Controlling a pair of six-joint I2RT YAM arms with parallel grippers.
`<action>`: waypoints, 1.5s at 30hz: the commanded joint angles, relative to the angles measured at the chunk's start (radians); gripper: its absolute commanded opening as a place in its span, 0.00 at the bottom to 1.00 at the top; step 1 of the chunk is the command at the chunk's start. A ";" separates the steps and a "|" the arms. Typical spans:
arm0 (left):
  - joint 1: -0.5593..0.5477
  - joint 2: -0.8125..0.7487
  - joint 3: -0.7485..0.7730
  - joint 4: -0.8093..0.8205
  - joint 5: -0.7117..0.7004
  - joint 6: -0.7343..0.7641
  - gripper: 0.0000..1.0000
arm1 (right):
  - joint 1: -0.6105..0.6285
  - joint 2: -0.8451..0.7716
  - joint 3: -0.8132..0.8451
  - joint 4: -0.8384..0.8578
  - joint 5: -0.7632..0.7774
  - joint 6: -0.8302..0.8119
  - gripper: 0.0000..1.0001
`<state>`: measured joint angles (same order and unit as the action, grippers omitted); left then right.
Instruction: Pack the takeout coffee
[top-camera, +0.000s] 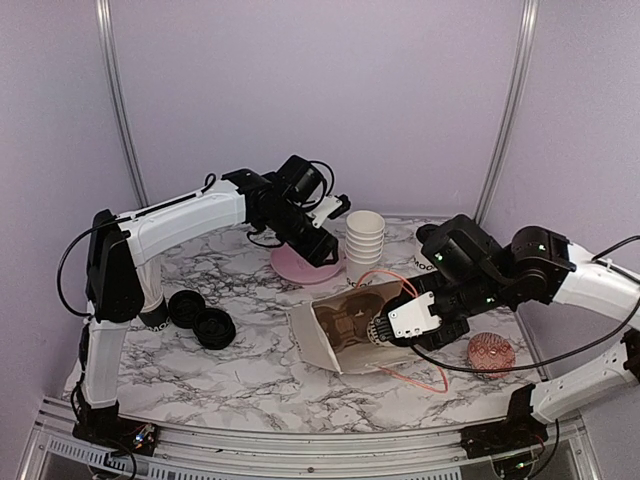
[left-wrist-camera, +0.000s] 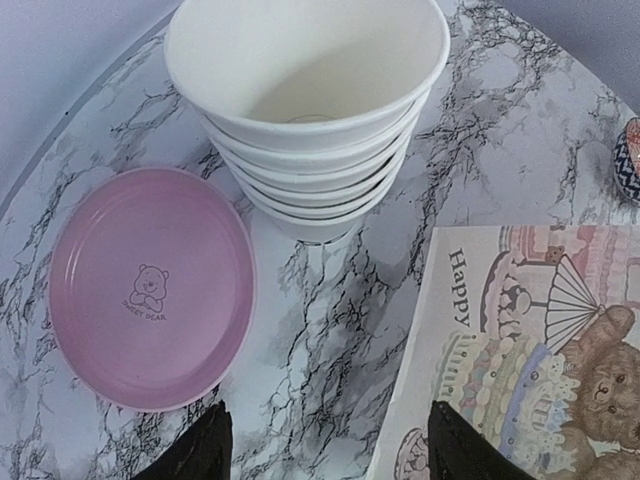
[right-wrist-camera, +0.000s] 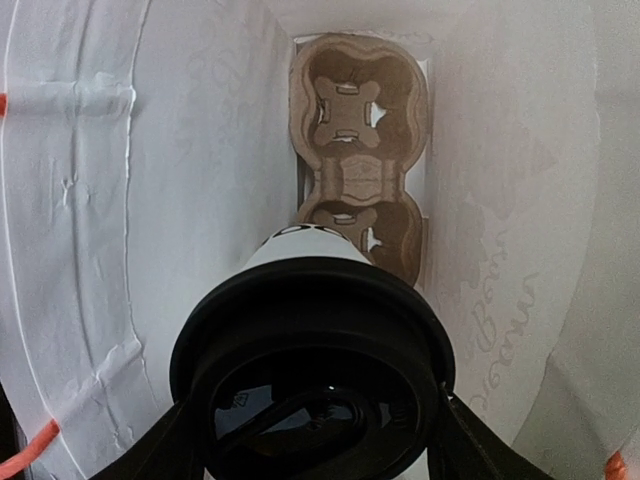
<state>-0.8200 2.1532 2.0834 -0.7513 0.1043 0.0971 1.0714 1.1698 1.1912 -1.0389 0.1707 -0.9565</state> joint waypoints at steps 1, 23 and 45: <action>0.007 0.000 0.034 0.036 0.073 -0.025 0.67 | 0.011 0.000 -0.020 0.080 0.046 0.033 0.54; 0.011 -0.008 -0.011 0.051 0.225 -0.080 0.66 | 0.142 -0.041 -0.101 0.195 0.226 0.040 0.53; 0.004 -0.300 -0.195 0.178 0.115 0.060 0.61 | 0.142 -0.106 -0.062 0.190 0.332 0.067 0.53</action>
<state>-0.8165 2.0937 1.9991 -0.6884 0.3134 0.0486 1.2083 1.0851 1.1282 -0.8593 0.4816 -0.9085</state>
